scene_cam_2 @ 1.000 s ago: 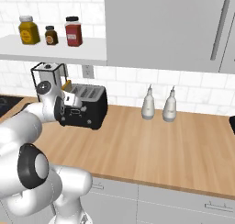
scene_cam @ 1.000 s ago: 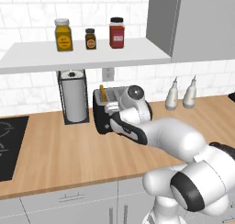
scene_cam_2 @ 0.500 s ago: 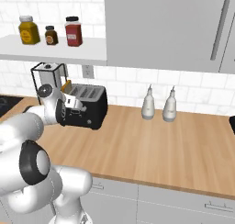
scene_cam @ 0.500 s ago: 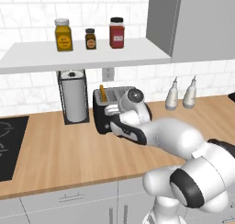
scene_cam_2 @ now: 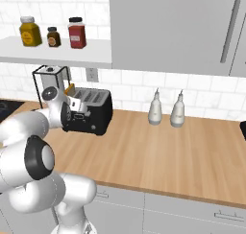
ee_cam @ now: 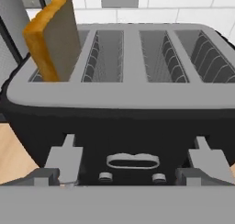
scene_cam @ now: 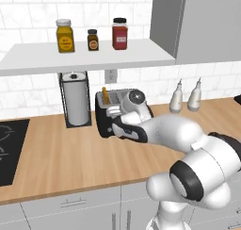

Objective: Start the toaster. Once the lever pops up, take the bread to the plate on the dining counter.

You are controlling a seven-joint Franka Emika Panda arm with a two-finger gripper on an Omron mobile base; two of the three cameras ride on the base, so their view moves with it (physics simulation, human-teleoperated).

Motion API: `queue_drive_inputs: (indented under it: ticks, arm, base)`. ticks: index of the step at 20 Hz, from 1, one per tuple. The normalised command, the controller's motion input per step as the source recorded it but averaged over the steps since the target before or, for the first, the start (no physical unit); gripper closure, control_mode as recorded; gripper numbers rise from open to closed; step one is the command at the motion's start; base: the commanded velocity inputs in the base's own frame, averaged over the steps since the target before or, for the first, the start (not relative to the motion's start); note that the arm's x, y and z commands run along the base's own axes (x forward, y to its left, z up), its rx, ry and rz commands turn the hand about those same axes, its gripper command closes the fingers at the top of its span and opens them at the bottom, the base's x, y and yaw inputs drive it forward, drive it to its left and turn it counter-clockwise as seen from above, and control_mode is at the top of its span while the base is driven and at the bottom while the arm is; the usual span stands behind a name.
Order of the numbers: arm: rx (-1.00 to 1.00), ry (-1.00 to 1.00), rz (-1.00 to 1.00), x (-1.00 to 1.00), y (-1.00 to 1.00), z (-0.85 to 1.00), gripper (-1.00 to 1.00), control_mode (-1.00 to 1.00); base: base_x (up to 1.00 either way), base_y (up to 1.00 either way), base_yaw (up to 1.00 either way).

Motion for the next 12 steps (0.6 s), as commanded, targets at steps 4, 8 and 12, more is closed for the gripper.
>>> queue_drive_inputs:
  ticks: [4, 8, 12]
  arm:
    - [0.00, 0.00, 0.00, 0.07, 0.02, -0.13, -1.00, -1.00]
    - [0.00, 0.00, 0.00, 0.00, 0.00, -0.16, -1.00, -1.00]
    - [0.00, 0.00, 0.00, 0.00, 0.00, -0.13, -1.00, -1.00]
  base:
    - [0.00, 0.00, 0.00]
    - [0.00, 0.00, 0.00]
    - [0.00, 0.00, 0.00]
